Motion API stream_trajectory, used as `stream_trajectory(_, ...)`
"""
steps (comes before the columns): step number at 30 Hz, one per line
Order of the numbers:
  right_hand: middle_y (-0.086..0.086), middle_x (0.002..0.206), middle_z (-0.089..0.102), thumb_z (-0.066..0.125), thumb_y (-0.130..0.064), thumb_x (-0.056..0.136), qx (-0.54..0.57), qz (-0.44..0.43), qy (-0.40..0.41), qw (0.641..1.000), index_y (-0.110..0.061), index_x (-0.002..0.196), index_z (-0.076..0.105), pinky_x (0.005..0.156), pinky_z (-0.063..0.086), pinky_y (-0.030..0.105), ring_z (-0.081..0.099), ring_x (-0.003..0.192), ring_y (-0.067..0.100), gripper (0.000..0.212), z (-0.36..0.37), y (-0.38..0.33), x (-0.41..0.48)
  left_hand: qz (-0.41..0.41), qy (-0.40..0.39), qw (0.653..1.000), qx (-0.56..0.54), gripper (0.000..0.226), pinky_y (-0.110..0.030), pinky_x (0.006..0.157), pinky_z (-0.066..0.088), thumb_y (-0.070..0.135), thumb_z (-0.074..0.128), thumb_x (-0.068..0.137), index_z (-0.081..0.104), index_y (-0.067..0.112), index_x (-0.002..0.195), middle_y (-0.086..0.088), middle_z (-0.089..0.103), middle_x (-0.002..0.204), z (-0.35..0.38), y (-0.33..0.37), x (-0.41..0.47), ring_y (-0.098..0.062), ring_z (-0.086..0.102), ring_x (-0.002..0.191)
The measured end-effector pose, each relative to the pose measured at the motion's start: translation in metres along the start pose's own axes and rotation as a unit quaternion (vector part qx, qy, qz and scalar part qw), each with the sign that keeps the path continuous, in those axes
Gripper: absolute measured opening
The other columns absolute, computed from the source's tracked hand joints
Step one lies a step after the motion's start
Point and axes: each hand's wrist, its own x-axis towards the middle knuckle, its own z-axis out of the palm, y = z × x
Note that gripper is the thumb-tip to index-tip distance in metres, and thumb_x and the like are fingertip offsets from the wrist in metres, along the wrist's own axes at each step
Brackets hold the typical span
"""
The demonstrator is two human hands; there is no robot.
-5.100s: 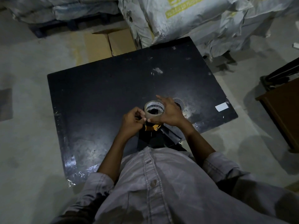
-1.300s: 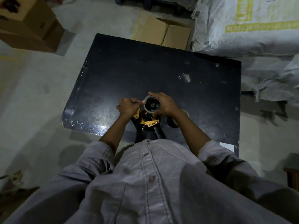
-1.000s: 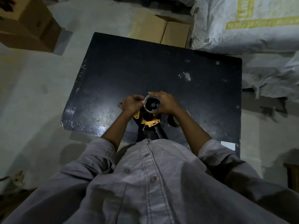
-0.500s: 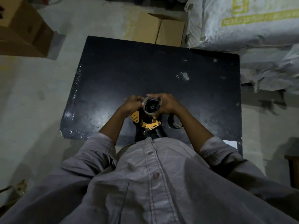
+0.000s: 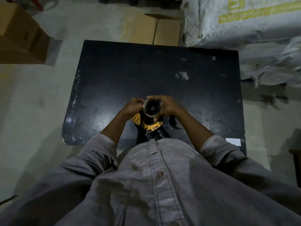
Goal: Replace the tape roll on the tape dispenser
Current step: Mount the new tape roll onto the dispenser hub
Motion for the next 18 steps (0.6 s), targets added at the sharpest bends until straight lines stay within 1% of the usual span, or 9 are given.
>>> stream_trajectory(2,0.000,0.165,0.065,0.114,-0.013,0.052,0.000,0.005,-0.007,1.000,-0.034,0.163,0.062,0.131,0.041,0.040,0.055,0.157,0.024,0.125,0.001,0.001,-0.001,0.000,-0.006,1.000,-0.010,0.018,-0.048,0.108,0.055,0.014,0.067,0.092,0.079,0.017,0.105,-0.003,0.079,0.103,0.000,0.011,-0.010,-0.025,0.071,0.110)
stream_trajectory(4,-0.001,0.166,0.064,0.112,-0.022,0.066,0.005,-0.002,-0.009,1.000,-0.035,0.167,0.058,0.132,0.043,0.042,0.055,0.156,0.023,0.114,-0.004,0.003,-0.006,0.000,-0.010,1.000,-0.017,0.024,-0.034,0.076,0.053,0.003,0.061,0.099,0.080,0.013,0.110,-0.004,0.077,0.100,-0.002,0.010,-0.012,-0.023,0.068,0.096)
stream_trajectory(5,0.000,0.166,0.063,0.106,-0.028,0.079,0.034,-0.001,-0.005,0.999,-0.033,0.169,0.055,0.131,0.044,0.042,0.056,0.155,0.021,0.104,-0.006,0.004,-0.011,-0.001,-0.015,1.000,-0.019,0.027,-0.033,0.074,0.051,0.004,0.060,0.101,0.081,0.016,0.111,-0.003,0.079,0.101,-0.004,0.006,-0.012,-0.022,0.069,0.094)
stream_trajectory(8,0.002,0.161,0.060,0.079,-0.031,0.109,0.197,0.065,0.033,0.978,-0.025,0.172,0.049,0.120,0.053,0.040,0.055,0.150,0.018,0.070,-0.009,0.006,-0.024,0.001,-0.019,0.999,-0.043,0.020,-0.039,0.095,0.051,0.028,0.065,0.109,0.083,0.024,0.116,-0.004,0.082,0.120,-0.003,-0.001,-0.009,-0.025,0.073,0.117)
stream_trajectory(10,0.006,0.159,0.065,0.072,-0.031,0.114,0.282,0.123,0.052,0.950,-0.017,0.162,0.061,0.117,0.059,0.052,0.061,0.149,0.026,0.051,-0.005,0.013,-0.024,0.003,-0.016,0.999,-0.029,0.029,-0.043,0.108,0.050,0.051,0.067,0.107,0.085,0.028,0.107,-0.002,0.083,0.120,0.000,-0.001,-0.007,-0.025,0.072,0.120)
stream_trajectory(12,0.013,0.146,0.076,0.072,-0.038,0.113,0.314,0.155,0.066,0.934,-0.009,0.143,0.076,0.114,0.062,0.057,0.070,0.142,0.032,0.042,0.003,0.022,-0.021,0.007,-0.014,1.000,-0.014,0.044,-0.036,0.094,0.055,0.057,0.060,0.110,0.083,0.023,0.096,-0.003,0.082,0.105,0.005,0.005,-0.011,-0.024,0.073,0.105)
stream_trajectory(14,0.012,0.133,0.082,0.074,-0.053,0.109,0.331,0.157,0.057,0.929,-0.008,0.131,0.081,0.110,0.065,0.053,0.076,0.132,0.029,0.051,0.007,0.025,-0.022,0.008,-0.021,1.000,-0.021,0.053,-0.034,0.082,0.056,0.061,0.054,0.111,0.082,0.020,0.094,-0.007,0.082,0.100,0.008,0.008,-0.010,-0.027,0.075,0.099)
stream_trajectory(16,0.007,0.125,0.085,0.078,-0.057,0.105,0.347,0.144,0.041,0.926,-0.009,0.130,0.082,0.109,0.065,0.049,0.079,0.124,0.023,0.054,0.005,0.021,-0.025,0.000,-0.024,1.000,0.000,0.070,-0.056,0.112,0.054,0.084,0.052,0.097,0.087,0.024,0.090,-0.002,0.085,0.096,0.011,0.001,0.002,-0.033,0.077,0.111)
stream_trajectory(18,0.006,0.121,0.085,0.079,-0.050,0.106,0.341,0.141,0.048,0.928,-0.008,0.129,0.081,0.110,0.064,0.049,0.079,0.119,0.021,0.048,0.008,0.022,-0.022,0.004,-0.032,0.999,-0.004,0.074,-0.073,0.126,0.035,0.101,0.048,0.082,0.088,0.039,0.094,0.002,0.086,0.101,0.016,-0.035,0.048,-0.034,0.075,0.121)
